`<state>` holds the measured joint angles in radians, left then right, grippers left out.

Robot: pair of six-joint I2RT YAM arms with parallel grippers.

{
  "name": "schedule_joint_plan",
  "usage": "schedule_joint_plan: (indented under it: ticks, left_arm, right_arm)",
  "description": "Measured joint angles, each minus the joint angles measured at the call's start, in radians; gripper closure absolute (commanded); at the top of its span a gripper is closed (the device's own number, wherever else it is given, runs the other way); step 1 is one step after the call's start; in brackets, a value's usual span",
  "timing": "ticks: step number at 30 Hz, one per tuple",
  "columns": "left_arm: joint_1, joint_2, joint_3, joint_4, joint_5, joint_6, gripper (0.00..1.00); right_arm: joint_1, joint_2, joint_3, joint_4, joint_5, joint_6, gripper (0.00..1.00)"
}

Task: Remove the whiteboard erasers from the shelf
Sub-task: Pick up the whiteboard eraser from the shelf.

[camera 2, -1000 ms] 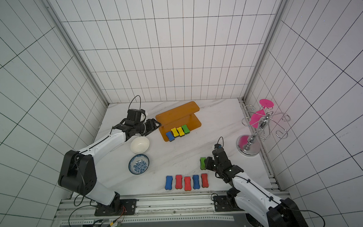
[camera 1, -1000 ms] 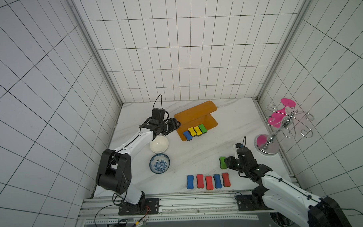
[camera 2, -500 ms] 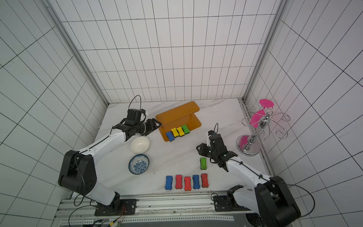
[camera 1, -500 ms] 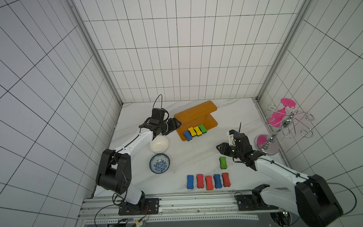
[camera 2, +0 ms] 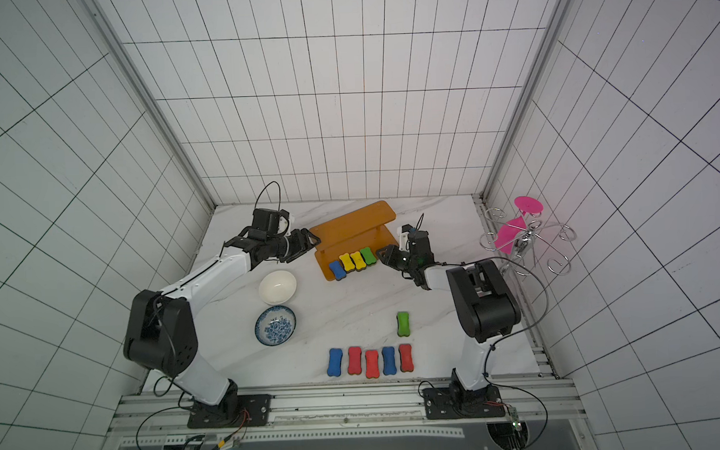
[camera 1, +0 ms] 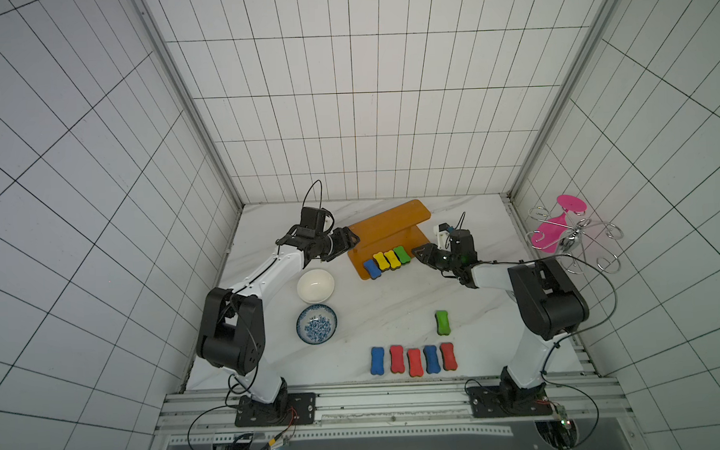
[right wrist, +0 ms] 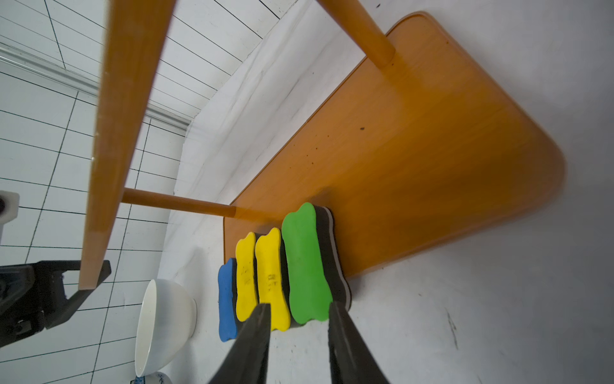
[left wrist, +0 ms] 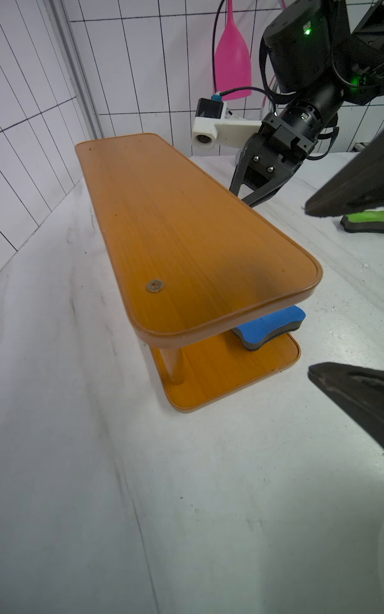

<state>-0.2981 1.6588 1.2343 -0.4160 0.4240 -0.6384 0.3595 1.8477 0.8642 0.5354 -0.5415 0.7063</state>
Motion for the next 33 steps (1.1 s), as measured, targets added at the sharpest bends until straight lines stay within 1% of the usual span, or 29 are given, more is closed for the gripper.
schedule_joint_plan:
  ticks: [7,17,28,33]
  left_arm:
    - [0.000,0.013,0.000,0.000,0.010,0.000,0.27]
    - [0.000,0.021,-0.001,0.001,0.022,0.001,0.28]
    - [0.000,0.026,-0.006,0.001,0.023,0.000,0.28]
    - [0.002,0.026,-0.007,0.001,0.027,0.000,0.28]
  right_arm:
    - [0.000,0.101,0.055,0.037,-0.021,0.005,0.66]
    - [0.003,0.163,0.104,0.047,-0.031,0.005,0.66]
    - [0.029,0.206,0.143,0.035,-0.031,-0.011,0.66]
    - [0.035,0.211,0.148,0.027,-0.022,-0.031,0.74]
